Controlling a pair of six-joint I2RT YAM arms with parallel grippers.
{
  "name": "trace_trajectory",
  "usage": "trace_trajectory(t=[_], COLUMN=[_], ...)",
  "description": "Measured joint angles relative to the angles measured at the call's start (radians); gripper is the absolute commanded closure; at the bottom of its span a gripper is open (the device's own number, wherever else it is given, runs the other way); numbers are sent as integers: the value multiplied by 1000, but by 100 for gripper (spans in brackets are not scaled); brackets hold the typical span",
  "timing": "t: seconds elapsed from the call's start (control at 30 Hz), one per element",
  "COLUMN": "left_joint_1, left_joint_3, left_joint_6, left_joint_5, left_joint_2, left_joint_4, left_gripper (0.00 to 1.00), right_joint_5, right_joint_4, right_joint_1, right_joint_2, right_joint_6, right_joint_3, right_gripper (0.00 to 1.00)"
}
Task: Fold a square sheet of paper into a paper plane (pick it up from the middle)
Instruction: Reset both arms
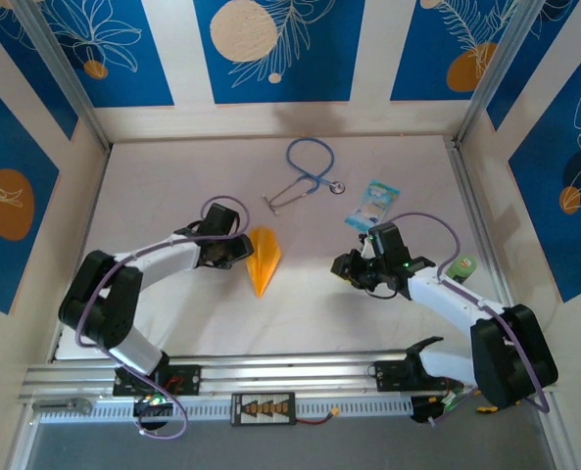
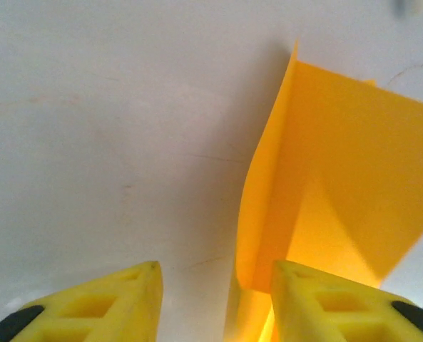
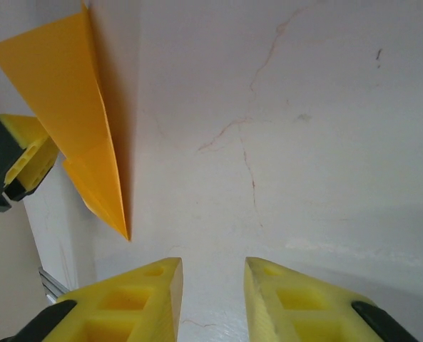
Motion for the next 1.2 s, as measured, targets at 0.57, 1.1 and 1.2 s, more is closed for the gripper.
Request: trace_trajectory(t=[0.57, 1.1, 1.2], left_joint_1=[159, 288, 360], left_joint_3=[-61, -365, -431], left_joint_6=[526, 916, 908], left_joint_5=[-584, -389, -298], left_joint_2=[-311, -45, -36], left_joint_4=[8, 823, 972], left_gripper=[0, 0, 0], right_joint_5=[571, 194, 201], right_joint_4=[208, 936, 946], right_joint_1=[-198, -395, -393], right_joint_2=[15, 330, 338], right_joint_6=[-673, -809, -790], right_joint_3=[47, -174, -156], right_gripper=[5, 5, 1])
